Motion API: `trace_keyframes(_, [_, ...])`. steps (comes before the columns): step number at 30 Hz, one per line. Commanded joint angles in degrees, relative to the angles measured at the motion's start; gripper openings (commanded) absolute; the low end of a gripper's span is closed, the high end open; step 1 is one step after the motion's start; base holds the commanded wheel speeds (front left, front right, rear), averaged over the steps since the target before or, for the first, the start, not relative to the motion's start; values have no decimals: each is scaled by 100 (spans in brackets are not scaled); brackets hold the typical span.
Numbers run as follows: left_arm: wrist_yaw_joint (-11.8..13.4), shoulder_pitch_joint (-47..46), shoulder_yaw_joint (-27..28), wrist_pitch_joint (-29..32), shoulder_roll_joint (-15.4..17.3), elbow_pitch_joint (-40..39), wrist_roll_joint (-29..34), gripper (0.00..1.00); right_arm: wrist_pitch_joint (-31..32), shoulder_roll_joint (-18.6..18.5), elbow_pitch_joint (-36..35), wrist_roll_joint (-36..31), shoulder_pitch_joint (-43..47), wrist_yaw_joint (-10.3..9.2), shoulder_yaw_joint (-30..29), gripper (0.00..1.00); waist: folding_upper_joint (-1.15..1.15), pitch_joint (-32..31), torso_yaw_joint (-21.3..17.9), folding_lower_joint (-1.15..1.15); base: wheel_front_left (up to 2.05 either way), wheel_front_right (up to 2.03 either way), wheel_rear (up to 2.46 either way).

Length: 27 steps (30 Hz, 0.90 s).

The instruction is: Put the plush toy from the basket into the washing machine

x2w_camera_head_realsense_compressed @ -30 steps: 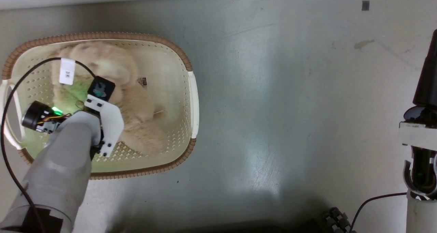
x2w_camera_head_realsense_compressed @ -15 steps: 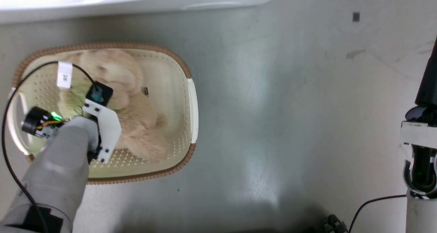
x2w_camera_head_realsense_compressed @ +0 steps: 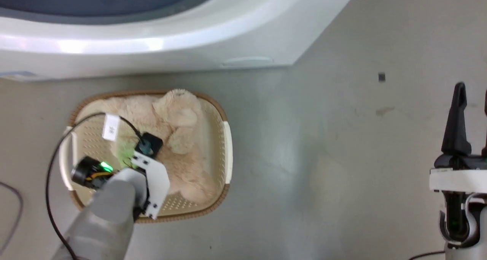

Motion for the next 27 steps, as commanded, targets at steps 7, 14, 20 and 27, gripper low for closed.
trace_keyframes(7, [-23, 390, -236, -439, -192, -123, -535, 0, -26, -4, 172, -150, 417, -4, -82, 100, 0, -929, 356, 0, 0, 0, 0])
trace_keyframes(14, [-24, 745, -314, -930, -285, -331, -1197, 0, -26, -4, 294, -253, 833, -4, -143, 100, 0, -1635, 573, 0, 0, 0, 0])
trace_keyframes(20, [-24, 995, -401, -1282, -256, -555, -1655, 0, -26, -4, 303, -256, 1089, -4, -123, 100, 0, -2124, 684, 0, 0, 0, 0])
trace_keyframes(27, [-24, 1023, -392, -1536, -71, -904, -1962, 0, -26, -4, 297, -250, 1294, -4, -103, 100, 0, -2433, 746, 0, 0, 0, 0])
